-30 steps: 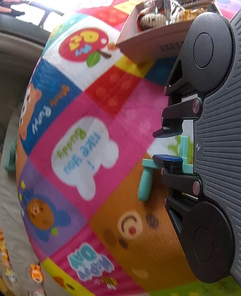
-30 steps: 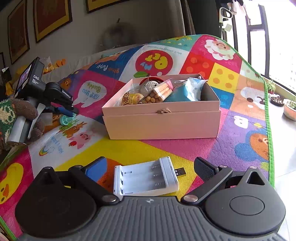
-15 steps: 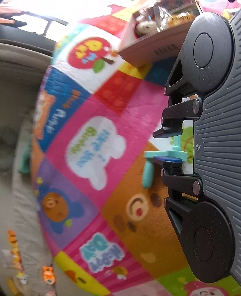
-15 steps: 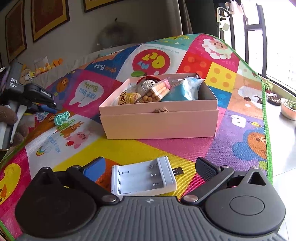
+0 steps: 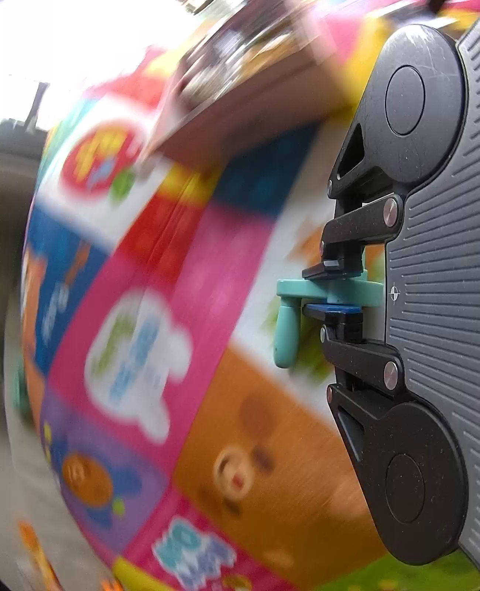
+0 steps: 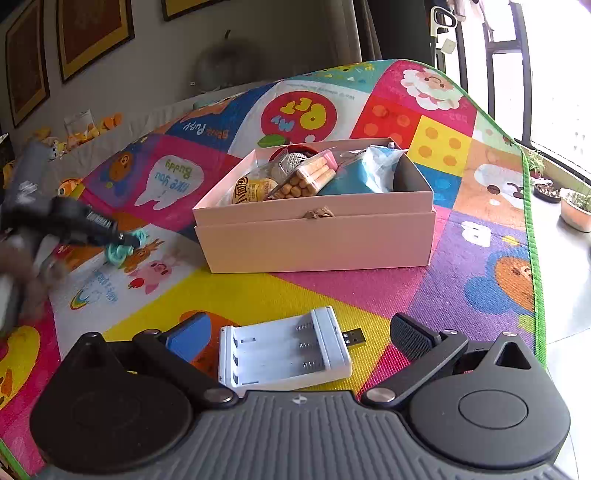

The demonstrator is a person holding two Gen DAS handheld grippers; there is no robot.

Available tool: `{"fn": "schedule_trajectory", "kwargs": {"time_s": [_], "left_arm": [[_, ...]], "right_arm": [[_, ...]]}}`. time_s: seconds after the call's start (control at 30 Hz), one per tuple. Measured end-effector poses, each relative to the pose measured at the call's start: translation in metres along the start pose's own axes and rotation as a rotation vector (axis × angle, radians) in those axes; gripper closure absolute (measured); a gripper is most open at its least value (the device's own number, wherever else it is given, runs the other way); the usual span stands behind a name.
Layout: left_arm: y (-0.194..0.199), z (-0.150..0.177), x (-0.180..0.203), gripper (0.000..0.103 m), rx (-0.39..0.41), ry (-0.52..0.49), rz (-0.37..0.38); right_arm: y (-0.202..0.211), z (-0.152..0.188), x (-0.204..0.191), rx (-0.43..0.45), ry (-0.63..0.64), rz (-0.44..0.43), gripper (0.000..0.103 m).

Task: Organize objects
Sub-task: 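Grasp the teal teether with the left gripper, then carry the charger toward the box with the right gripper while the left gripper carries the teether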

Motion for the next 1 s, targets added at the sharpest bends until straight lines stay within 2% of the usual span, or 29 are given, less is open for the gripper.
{"fn": "schedule_trajectory", "kwargs": {"time_s": [0.1,0.17,0.23,0.33,0.47,0.63,0.77,0.9,1.0], "left_arm": [[0.014,0.031,0.032,0.087,-0.067,-0.087,0.112],[0.027,0.052,0.051,0.087,-0.094,-0.151,0.159],[0.039,0.072,0.063,0.086,-0.101,-0.188,0.179],[0.052,0.091,0.068,0.083,-0.063,-0.205,0.175],[0.055,0.098,0.066,0.083,-0.009,-0.201,0.192],[0.054,0.098,0.067,0.083,-0.002,-0.226,0.189],[0.056,0.102,0.071,0.083,0.027,-0.264,0.168],[0.057,0.102,0.065,0.083,0.05,-0.196,0.196],[0.058,0.101,0.061,0.083,0.059,-0.164,0.218]], "right_arm": [[-0.001,0.0,0.0,-0.003,0.0,0.002,0.0],[-0.001,0.0,-0.001,-0.007,0.002,0.004,0.0],[-0.001,0.0,-0.001,-0.01,0.003,0.005,0.0],[-0.003,0.002,-0.003,-0.025,0.013,-0.004,0.0],[-0.013,0.006,-0.008,-0.095,0.038,-0.035,0.0],[-0.014,0.007,-0.005,-0.103,0.012,-0.055,0.0],[-0.015,0.008,-0.009,-0.124,0.064,-0.066,0.0],[-0.015,0.011,-0.018,-0.125,0.157,-0.034,0.0],[-0.012,0.013,-0.023,-0.111,0.177,-0.056,0.0]]}}
Point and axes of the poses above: each gripper's, at about its wrist camera, not at the fingertips, and y roughly against the way its jaws point, x to its right, z to its underside, the point moved 8 cm from there along -y, roughly the way its jaws point, and after that the axes turned 14 degrees about z, right-handed, at the moved point
